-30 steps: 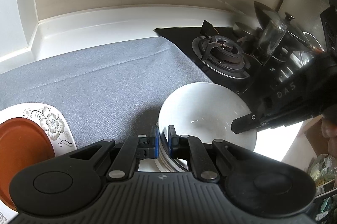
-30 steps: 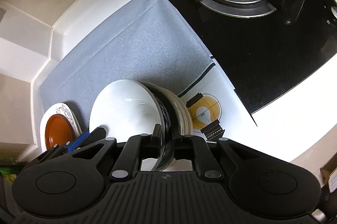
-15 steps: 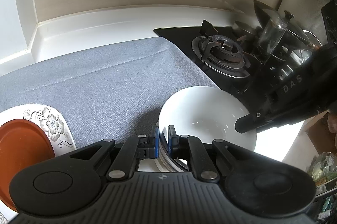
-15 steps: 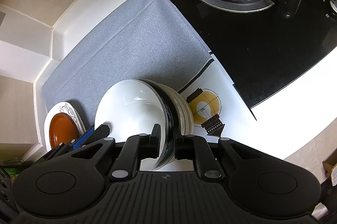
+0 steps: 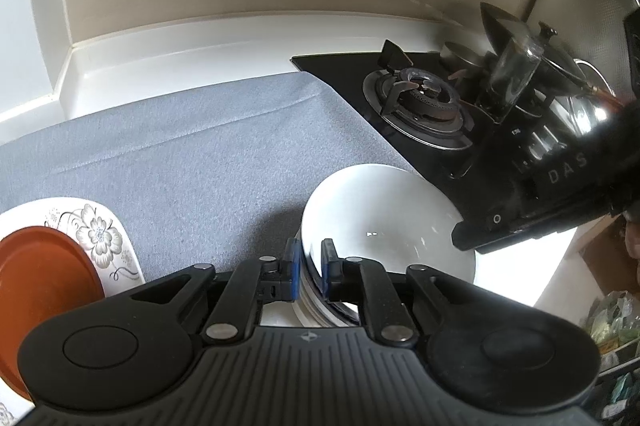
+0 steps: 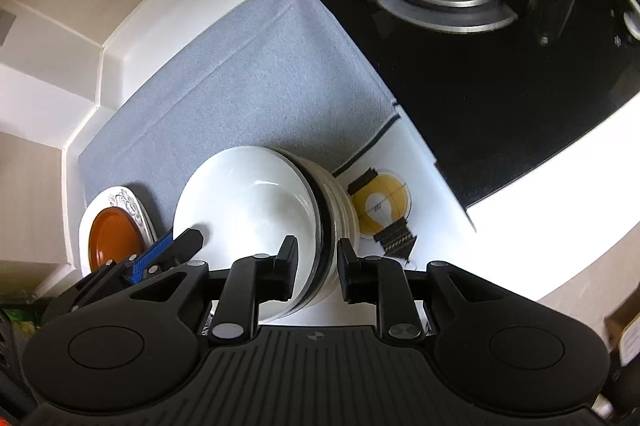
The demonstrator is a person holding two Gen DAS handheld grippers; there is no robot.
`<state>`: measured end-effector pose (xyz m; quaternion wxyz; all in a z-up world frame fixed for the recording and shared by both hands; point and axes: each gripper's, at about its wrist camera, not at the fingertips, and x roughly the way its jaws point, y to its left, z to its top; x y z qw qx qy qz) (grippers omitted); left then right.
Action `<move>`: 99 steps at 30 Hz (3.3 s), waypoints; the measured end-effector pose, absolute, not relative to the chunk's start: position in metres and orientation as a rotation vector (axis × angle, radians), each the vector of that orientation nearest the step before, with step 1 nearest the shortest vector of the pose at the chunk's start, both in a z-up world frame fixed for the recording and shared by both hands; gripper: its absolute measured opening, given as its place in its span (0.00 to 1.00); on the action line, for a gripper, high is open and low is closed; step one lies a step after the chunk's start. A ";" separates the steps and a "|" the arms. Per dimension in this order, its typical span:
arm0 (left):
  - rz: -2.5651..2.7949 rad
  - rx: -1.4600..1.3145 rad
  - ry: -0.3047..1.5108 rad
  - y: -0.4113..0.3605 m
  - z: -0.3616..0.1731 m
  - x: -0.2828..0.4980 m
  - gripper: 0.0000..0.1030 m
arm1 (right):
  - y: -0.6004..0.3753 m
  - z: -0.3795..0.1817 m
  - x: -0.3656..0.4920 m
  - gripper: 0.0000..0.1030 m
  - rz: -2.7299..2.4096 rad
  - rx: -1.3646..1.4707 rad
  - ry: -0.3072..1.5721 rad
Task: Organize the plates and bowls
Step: 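Open the left gripper and close it on the bowl stack rim, then lift the bowl stack with both grippers toward the flower plates, then carry the bowl stack with both grippers over the terracotta plate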
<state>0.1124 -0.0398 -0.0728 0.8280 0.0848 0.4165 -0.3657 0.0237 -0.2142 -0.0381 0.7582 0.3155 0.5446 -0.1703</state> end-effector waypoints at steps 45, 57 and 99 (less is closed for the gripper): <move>-0.274 -0.348 1.169 -0.044 -0.112 0.088 0.44 | -0.244 -0.114 0.097 0.57 0.236 0.451 1.390; -0.219 -0.334 1.142 -0.055 -0.109 0.081 0.42 | -0.250 -0.114 0.094 0.55 0.309 0.426 1.344; -0.458 -0.249 0.974 0.048 -0.054 0.146 0.37 | -0.170 -0.046 0.100 0.37 0.127 0.390 1.003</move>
